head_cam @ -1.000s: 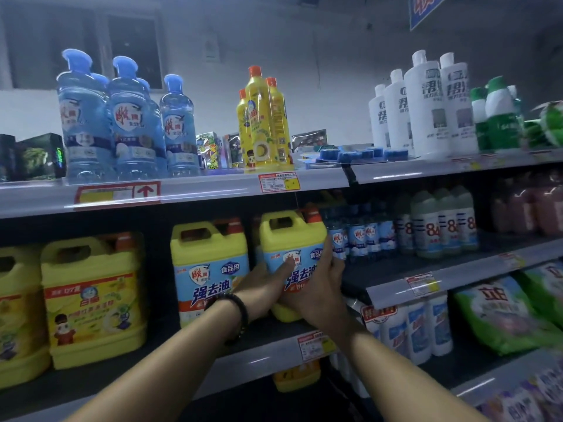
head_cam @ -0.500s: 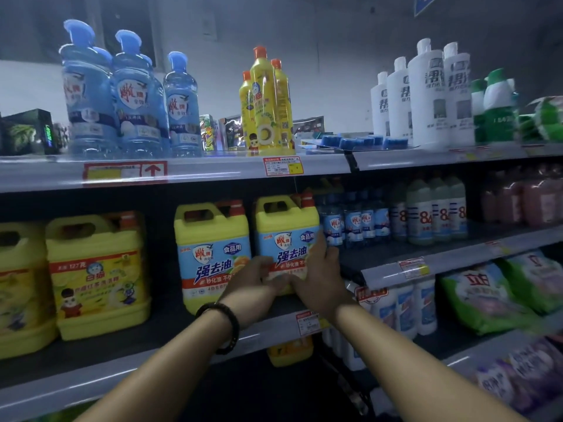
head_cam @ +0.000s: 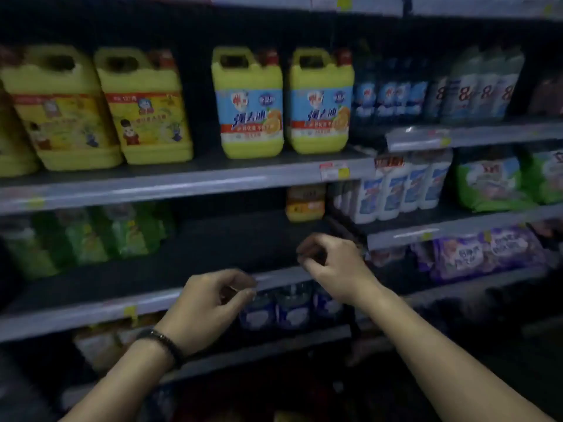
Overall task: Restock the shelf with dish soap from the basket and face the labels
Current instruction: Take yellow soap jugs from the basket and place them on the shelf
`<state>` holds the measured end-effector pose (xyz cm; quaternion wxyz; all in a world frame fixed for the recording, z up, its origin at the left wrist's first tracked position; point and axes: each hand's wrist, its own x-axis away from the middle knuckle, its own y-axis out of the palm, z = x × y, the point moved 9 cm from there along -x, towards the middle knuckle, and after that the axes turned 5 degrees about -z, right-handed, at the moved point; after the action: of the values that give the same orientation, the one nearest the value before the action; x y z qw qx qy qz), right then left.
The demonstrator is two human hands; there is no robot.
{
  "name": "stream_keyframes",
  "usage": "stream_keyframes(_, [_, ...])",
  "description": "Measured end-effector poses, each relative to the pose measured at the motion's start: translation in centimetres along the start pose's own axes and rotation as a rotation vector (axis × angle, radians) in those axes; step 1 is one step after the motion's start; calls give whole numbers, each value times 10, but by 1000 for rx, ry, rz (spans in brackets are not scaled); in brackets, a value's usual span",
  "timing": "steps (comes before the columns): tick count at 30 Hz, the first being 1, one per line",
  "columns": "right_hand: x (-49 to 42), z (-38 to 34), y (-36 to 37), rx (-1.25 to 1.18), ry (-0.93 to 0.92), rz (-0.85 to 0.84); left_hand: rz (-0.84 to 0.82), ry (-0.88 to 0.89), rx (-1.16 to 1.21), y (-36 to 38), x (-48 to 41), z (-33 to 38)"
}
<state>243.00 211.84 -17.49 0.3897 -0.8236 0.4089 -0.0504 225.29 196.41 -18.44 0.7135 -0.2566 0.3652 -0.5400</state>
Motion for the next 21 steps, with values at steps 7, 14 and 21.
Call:
stream_keyframes(7, [103, 118, 180, -89, 265, -246, -341, -356, -5, 152, 132, -159])
stream_keyframes(14, [192, 231, 299, -49, 653, -355, -402, -565, 48, 241, 206, -219])
stream_keyframes(21, [246, 274, 397, -112, 773, -543, -513, -543, 37, 287, 221, -238])
